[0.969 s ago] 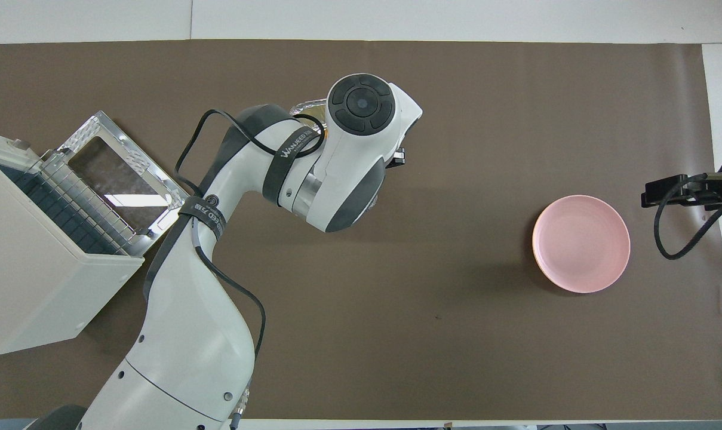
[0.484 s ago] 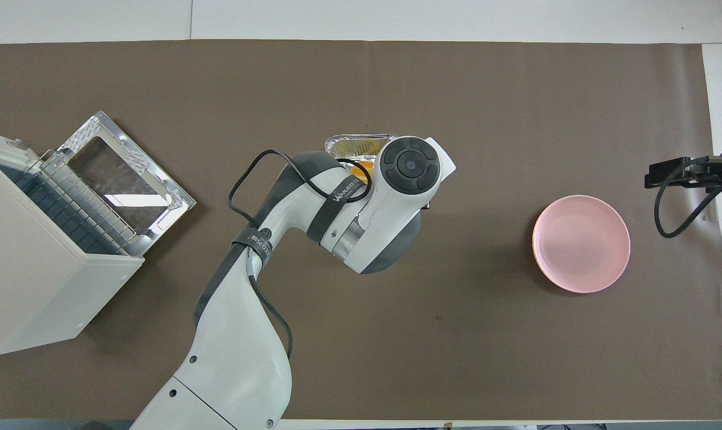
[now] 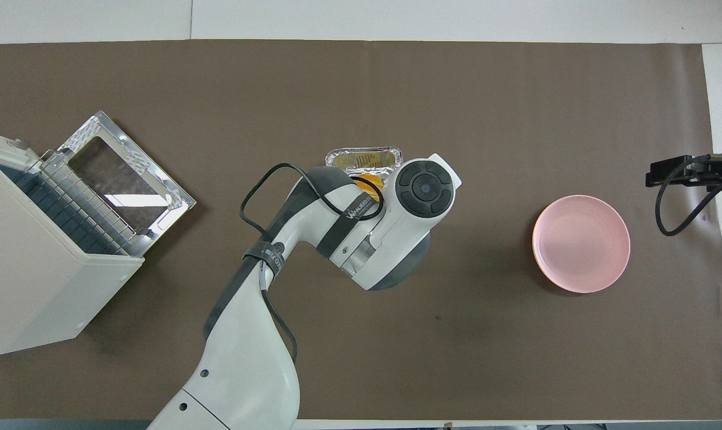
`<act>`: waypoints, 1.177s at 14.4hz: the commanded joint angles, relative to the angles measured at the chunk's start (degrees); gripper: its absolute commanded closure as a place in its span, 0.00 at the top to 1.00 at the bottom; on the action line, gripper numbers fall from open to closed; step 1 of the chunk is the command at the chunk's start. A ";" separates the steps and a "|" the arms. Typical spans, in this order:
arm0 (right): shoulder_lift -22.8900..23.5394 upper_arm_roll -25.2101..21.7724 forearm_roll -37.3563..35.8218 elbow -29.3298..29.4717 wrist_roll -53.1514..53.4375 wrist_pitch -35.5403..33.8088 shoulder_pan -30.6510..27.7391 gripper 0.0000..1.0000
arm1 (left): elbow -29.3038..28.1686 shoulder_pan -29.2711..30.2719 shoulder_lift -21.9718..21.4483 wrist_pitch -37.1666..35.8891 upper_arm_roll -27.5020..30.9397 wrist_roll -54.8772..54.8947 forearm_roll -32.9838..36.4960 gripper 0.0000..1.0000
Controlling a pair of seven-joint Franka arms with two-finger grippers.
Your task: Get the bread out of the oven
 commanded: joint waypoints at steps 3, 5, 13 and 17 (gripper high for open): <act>-0.12 0.72 -0.34 -0.33 -0.31 1.30 -0.19 1.00 | -7.53 -2.79 -3.73 5.58 1.14 -6.84 3.56 0.00; -0.30 0.72 -0.25 -0.59 -0.39 0.69 -0.28 1.00 | -8.68 -3.32 -4.25 6.54 1.14 -7.47 3.74 0.00; 0.40 0.80 2.47 0.02 -2.59 1.92 -0.19 1.00 | -8.42 -3.14 -4.17 8.03 1.14 -13.08 3.74 1.00; 1.19 0.89 3.97 2.13 -1.89 1.74 2.78 1.00 | -6.15 -1.74 -4.08 7.08 1.22 -13.18 2.96 1.00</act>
